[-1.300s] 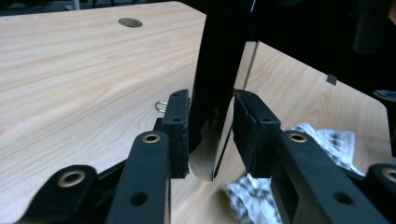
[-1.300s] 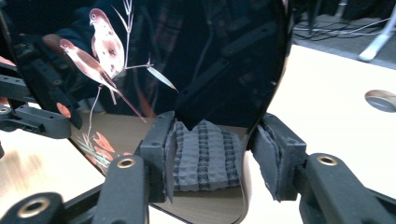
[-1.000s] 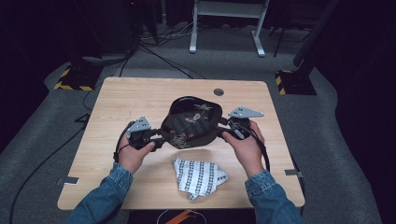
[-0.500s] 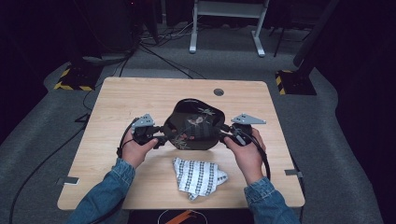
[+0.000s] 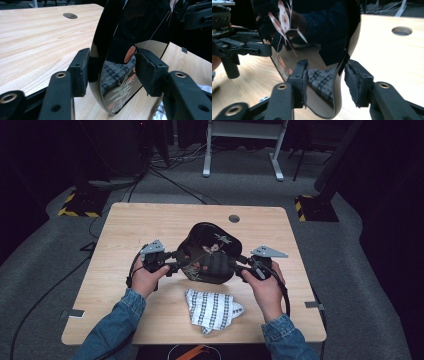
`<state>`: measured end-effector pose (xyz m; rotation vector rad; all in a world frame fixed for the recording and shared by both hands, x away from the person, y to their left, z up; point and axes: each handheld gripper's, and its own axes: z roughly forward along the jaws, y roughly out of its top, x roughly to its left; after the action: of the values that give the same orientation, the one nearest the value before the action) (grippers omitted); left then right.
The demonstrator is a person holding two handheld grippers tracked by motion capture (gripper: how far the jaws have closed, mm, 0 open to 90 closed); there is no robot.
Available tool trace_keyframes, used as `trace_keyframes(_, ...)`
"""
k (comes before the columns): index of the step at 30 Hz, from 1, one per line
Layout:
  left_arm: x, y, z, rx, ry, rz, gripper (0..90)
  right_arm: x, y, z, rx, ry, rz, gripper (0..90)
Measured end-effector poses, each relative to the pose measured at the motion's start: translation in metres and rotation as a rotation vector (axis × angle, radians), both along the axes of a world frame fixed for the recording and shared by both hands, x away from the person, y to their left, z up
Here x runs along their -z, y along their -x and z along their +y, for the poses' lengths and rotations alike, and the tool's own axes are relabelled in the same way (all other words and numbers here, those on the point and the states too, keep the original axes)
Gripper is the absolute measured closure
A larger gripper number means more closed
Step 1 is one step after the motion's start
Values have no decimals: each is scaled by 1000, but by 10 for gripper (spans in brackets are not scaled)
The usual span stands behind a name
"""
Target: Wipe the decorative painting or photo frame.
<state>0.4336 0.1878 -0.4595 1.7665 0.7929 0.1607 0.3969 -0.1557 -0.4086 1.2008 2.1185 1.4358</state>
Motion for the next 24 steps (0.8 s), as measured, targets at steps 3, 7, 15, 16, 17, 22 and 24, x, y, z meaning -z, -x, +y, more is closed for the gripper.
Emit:
trace_keyframes(3,-1,3,2,-17,-12,-16,418,-1,0,-2,5,8,-18,509)
trace_keyframes(7,-4,13,5,-16,-46,-26,408,-3,1,-3,2,8,-36,470)
trace_keyframes(15,-17,43,16,-79,-113,-17,391,-4,-3,-3,-38,43,-51,384)
trace_keyframes(16,-20,47,18,-95,-130,-24,390,-4,-3,-3,-39,52,-50,384)
trace_keyframes(17,-21,50,19,-107,-133,-25,389,-5,-3,-3,-42,63,-47,383)
trace_keyframes(22,-31,70,20,-113,-171,-21,389,-10,-6,-4,-50,55,-49,381)
trace_keyframes(24,-33,77,17,-103,-178,-22,390,-10,-7,-4,-52,55,-47,383)
